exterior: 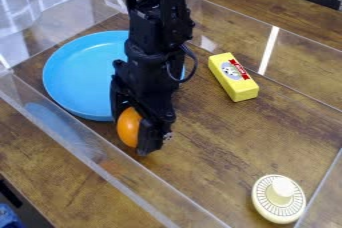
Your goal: Put the orange ball in the blue tray
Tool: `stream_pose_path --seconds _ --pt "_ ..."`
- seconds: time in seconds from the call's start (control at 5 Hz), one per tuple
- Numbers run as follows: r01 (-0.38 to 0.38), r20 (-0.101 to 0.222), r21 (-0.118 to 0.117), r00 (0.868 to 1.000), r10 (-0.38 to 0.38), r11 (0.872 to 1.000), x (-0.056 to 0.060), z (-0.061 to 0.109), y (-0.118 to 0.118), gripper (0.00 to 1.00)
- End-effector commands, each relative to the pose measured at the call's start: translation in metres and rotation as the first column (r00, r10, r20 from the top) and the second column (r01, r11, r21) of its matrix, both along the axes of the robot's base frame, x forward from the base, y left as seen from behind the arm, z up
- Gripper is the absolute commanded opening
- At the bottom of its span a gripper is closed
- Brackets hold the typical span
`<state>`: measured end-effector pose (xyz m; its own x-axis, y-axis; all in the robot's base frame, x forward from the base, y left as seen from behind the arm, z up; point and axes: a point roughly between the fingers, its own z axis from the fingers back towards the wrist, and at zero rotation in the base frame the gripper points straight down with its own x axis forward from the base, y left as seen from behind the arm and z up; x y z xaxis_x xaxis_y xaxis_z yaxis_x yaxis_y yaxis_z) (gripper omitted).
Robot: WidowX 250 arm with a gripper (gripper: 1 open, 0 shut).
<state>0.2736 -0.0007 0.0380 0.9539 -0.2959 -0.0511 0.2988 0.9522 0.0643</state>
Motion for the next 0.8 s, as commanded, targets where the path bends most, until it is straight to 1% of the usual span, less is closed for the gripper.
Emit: stream_pose_path --seconds 0.0,0.4,0.6 --pt "-0.007 0.091 0.004 0.996 0.006 1.0 0.0123 0.022 0.0051 0.0" --pt "-0.003 0.097 0.01 0.995 0.002 1.0 0.0135 0.0218 0.0086 0.0" --pt "-0.004 0.094 0.018 0.996 0.003 1.0 0.0132 0.0258 0.011 0.0"
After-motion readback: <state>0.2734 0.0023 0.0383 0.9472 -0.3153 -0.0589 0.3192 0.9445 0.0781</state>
